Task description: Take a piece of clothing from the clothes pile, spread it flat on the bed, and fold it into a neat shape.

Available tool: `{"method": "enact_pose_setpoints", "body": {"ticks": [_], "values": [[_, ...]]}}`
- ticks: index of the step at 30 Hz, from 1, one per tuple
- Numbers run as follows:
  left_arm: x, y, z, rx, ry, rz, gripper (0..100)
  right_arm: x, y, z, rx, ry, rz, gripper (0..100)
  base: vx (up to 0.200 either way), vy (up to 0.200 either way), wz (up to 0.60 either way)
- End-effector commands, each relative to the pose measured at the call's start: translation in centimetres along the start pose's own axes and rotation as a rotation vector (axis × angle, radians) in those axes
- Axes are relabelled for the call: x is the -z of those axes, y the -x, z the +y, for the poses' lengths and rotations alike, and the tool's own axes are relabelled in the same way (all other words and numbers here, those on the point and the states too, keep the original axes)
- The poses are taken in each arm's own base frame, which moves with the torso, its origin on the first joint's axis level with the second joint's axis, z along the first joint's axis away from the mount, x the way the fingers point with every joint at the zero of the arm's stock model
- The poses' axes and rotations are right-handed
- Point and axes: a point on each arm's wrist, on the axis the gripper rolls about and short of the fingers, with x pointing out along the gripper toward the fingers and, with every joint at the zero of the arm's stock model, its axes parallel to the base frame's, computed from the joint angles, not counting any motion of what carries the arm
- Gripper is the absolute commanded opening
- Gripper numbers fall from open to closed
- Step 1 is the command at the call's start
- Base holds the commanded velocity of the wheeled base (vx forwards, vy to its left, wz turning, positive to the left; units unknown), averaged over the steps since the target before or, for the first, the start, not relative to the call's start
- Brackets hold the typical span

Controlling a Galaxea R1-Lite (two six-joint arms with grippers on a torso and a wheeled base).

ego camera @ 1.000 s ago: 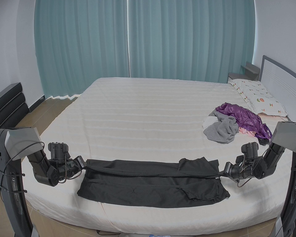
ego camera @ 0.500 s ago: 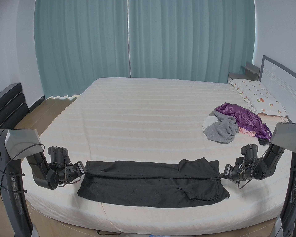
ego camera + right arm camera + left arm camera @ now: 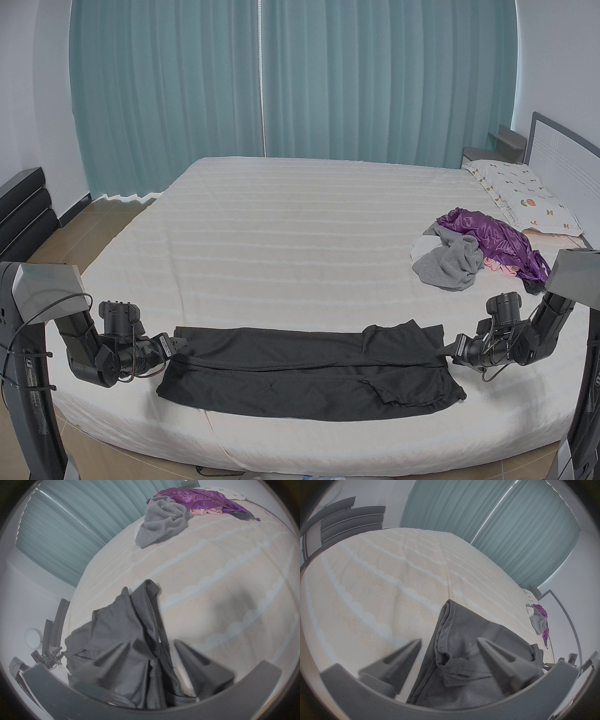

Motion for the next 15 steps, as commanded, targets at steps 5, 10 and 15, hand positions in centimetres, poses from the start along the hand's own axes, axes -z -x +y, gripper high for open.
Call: {"method": "enact_pose_setpoints", "body": {"ticks": [5,10,15], "values": [[-3.0,-0.9,-1.0,0.054,0.096,-0.106,100,-2.7,0.3,1.5,-0.141,-0.124,-0.051,100,0.000,0.000,0.00],[-4.7,-3.2,-1.6,0.079,0.125,-0.131,100,-3.4,-2.1,0.6,-0.189,-0.160,-0.109,100,0.000,0.000,0.00],[-4.7,-5.9,-1.4,0.056,0.067,-0.093,100,-3.1,-2.6,-0.3,-0.195,-0.161,-0.137,100,0.000,0.000,0.00]]}}
